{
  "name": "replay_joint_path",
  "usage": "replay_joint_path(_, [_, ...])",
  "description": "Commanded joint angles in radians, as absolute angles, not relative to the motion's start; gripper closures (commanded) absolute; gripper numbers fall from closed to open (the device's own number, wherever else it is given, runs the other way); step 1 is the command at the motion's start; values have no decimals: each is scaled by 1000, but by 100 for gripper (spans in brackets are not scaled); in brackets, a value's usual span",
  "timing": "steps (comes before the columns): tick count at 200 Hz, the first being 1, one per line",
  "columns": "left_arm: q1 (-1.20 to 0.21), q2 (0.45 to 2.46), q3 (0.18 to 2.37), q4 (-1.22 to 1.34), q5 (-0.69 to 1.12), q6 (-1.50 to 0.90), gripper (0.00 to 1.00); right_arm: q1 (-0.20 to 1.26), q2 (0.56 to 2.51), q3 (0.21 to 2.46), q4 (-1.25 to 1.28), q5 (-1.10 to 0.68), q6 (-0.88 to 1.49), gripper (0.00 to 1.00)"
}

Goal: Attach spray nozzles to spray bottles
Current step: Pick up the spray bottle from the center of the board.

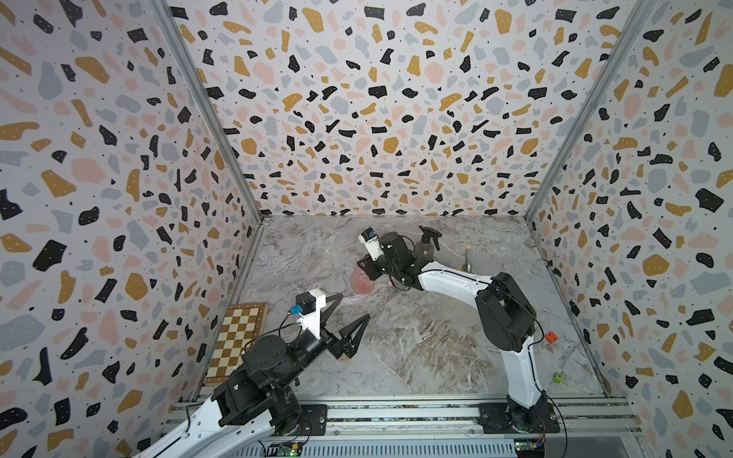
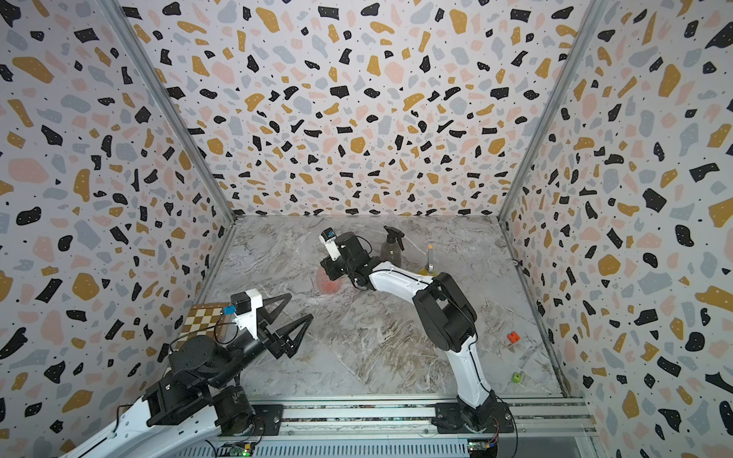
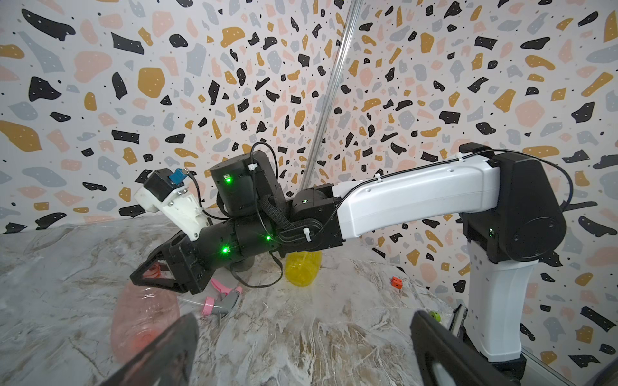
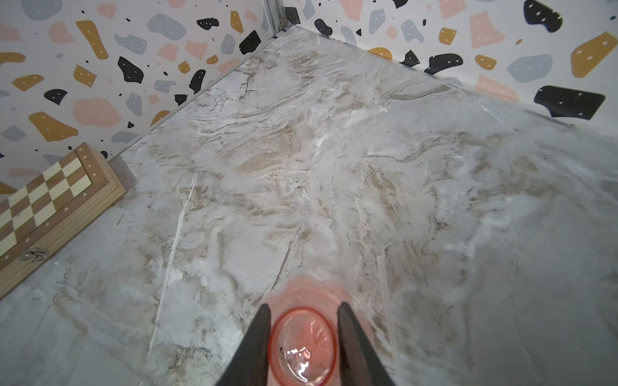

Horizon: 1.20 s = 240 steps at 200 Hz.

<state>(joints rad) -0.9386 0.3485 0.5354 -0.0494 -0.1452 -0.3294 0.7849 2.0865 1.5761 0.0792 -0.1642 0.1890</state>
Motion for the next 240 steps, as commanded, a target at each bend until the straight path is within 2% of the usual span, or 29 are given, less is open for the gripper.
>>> replay_joint_path(1, [-937,344,532,-35,-155,-321,1,792,2077,1598,55,-167,182,81])
replay_joint_path(35, [-937,338,534,-40,-152,-322,1,795,2001,1558,45,-181,170,89])
replay_joint_path(73, [-937,339,532,-32,-135,-321,1,798,1785,1399,24,-215,187,100])
replay_joint_path(147, [-936,429,525,55,-57,-324,1,809,1229,1064,-195,-290,207,100])
replay_joint_path(189, [-936,505,508,153,101,-312,1,808,1005,1038,-362,-370,189,100])
replay_joint_path(240, [-936,593,494,240,424,-264,1,807,891,1038,-422,-665,188,100])
